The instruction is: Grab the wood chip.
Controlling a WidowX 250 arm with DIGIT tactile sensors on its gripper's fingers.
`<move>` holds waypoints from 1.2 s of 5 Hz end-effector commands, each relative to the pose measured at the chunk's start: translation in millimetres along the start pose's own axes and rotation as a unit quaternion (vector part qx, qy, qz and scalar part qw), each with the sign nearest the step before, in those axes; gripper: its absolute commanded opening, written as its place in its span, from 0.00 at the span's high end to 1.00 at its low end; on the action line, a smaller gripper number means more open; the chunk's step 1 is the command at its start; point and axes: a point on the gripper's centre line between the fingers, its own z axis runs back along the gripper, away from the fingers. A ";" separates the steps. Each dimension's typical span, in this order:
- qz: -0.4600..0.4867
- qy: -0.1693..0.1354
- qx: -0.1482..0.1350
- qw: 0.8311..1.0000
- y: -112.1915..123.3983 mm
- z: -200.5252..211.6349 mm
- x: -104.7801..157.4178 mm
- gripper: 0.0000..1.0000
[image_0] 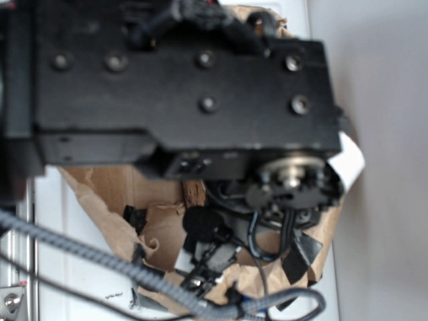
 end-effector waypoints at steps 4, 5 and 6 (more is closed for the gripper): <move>-0.008 -0.026 0.042 0.999 33.9 -9.0 -0.6 0.00; -0.033 -0.031 0.056 0.997 35.9 -26.0 -11.4 0.00; -0.069 -0.033 0.074 0.994 28.4 -45.6 -25.6 0.00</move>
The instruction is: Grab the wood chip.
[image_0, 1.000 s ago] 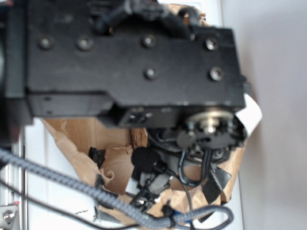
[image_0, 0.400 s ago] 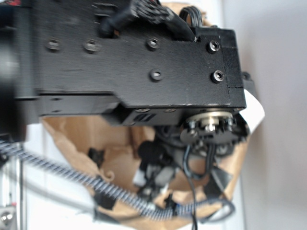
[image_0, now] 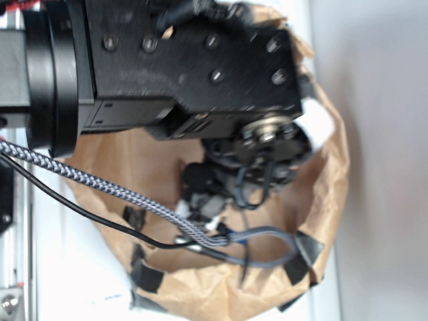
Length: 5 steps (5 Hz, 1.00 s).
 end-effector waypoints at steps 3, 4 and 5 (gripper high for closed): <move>-0.050 -0.042 0.062 0.996 -35.3 -35.0 -8.1 0.00; -0.052 -0.042 0.068 0.995 -37.5 -40.7 -1.4 0.00; -0.068 -0.042 0.072 0.994 -41.7 -46.5 8.4 0.00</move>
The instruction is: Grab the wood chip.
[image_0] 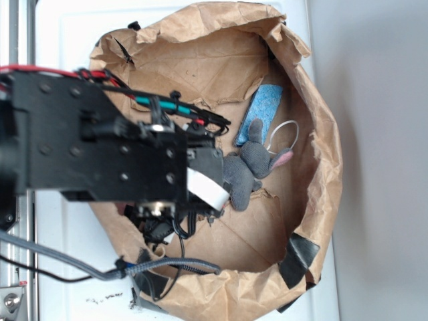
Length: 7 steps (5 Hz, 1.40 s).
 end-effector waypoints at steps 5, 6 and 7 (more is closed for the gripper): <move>-0.033 -0.011 0.056 0.998 9.6 -25.2 44.3 0.00; -0.020 -0.019 0.064 0.998 12.2 -26.0 45.5 0.37; -0.010 -0.023 0.056 0.998 13.8 -20.6 45.7 1.00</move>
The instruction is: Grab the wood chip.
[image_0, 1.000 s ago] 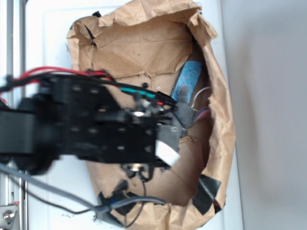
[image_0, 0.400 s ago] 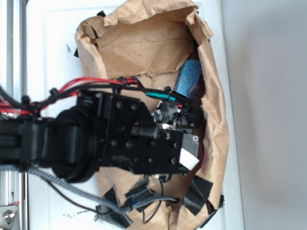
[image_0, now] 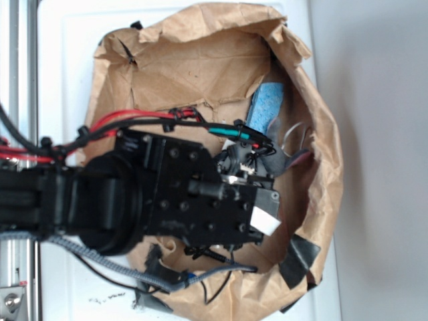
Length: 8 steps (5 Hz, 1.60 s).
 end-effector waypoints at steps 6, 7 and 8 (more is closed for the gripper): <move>0.005 -0.024 -0.009 1.000 9.7 23.6 1.0 0.00; -0.012 -0.011 -0.036 0.999 17.5 31.6 -7.5 0.00; -0.016 -0.010 -0.069 0.997 24.0 40.1 -10.0 0.00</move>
